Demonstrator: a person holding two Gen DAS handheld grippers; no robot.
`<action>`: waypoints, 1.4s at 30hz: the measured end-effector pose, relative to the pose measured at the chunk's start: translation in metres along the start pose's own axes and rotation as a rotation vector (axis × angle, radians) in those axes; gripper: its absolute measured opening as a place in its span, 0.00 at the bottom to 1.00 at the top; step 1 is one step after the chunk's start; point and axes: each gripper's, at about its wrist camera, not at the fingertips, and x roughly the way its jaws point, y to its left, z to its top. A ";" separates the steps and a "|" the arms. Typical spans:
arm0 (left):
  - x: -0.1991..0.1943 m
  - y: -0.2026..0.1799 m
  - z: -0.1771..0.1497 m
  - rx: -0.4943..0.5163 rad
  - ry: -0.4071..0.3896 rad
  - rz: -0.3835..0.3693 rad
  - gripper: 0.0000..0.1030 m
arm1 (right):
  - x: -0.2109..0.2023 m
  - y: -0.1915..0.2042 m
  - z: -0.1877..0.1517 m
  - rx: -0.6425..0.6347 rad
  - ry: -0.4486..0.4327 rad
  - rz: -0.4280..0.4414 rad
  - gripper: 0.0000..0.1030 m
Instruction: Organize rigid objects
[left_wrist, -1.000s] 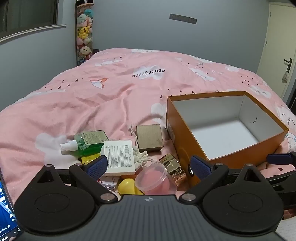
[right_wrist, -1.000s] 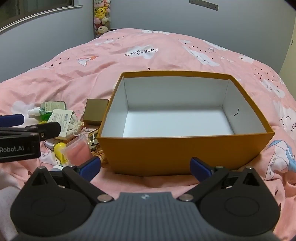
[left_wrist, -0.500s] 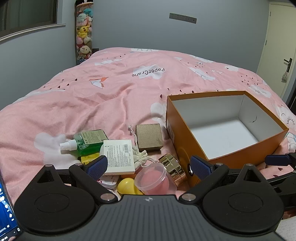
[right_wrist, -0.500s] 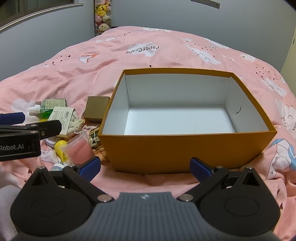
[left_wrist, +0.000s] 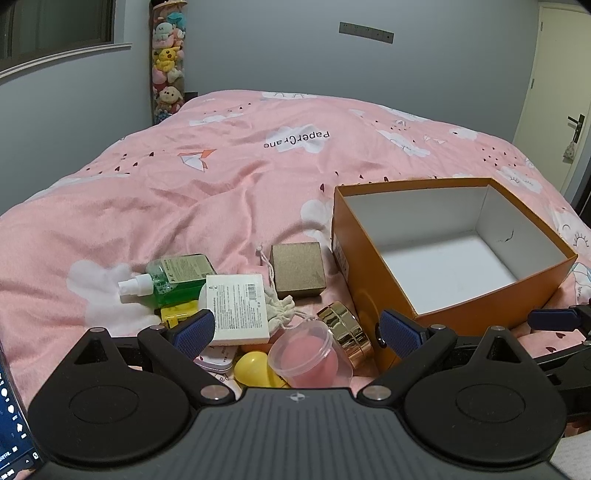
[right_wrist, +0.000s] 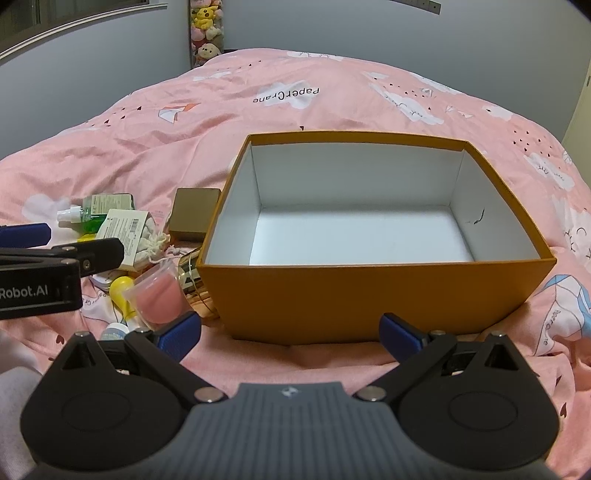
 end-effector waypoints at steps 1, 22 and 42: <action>0.000 0.000 0.000 0.000 0.001 -0.001 1.00 | 0.000 0.000 0.000 0.000 0.001 0.000 0.98; -0.001 0.001 -0.002 -0.006 0.009 -0.039 1.00 | 0.001 0.001 -0.002 0.001 0.004 0.002 0.98; 0.005 0.007 -0.003 -0.046 0.070 -0.161 0.75 | 0.001 0.003 0.000 -0.030 0.001 0.059 0.98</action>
